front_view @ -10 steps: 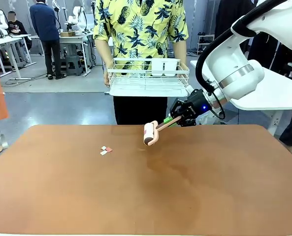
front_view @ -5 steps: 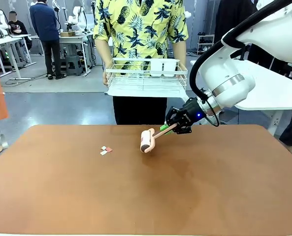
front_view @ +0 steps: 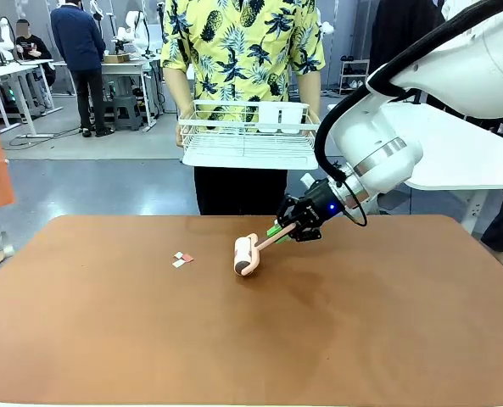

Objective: Clean the table.
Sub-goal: Clean the table with the Lint Roller when the human lifts the Dish drying rack.

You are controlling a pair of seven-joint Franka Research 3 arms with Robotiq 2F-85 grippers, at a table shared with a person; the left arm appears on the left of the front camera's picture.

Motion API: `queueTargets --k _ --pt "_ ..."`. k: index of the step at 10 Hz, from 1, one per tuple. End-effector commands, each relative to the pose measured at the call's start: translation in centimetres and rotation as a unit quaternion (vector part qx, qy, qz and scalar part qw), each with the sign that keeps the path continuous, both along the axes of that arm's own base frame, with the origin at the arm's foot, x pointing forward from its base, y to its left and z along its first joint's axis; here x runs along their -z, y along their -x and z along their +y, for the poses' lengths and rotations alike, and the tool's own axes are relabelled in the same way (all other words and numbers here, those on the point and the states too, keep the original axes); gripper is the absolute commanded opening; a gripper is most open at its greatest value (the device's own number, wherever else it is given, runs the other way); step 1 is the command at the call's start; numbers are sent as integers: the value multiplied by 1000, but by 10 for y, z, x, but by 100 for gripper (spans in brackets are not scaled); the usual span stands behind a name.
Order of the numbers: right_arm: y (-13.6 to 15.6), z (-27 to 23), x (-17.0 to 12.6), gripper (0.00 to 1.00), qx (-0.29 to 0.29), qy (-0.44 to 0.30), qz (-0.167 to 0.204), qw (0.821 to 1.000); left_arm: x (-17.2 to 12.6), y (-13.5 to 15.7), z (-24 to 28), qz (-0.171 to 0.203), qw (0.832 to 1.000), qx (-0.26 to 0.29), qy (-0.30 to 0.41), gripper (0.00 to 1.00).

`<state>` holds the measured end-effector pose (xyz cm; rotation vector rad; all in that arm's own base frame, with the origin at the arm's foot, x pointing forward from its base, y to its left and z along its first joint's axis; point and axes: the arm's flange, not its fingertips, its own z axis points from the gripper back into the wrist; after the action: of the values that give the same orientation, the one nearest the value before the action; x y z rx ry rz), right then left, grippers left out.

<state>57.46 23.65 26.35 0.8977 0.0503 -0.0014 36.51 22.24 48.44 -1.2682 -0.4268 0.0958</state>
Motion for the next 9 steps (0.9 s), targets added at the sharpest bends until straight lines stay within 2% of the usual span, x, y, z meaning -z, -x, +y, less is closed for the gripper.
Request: queueTargets --k 1,4,7,9 --pt "-6 17 12 21 -6 8 14 1000 -3 3 2 -6 1000 -1 4 100" --pt "-3 18 18 21 4 17 11 1000 -3 3 2 -6 1000 -1 4 100" --pt "5 37 20 21 2 31 -11 999 -3 3 2 -6 1000 -1 4 100" --pt "12 47 23 21 -7 29 -12 999 -3 3 2 -6 1000 -1 4 100"
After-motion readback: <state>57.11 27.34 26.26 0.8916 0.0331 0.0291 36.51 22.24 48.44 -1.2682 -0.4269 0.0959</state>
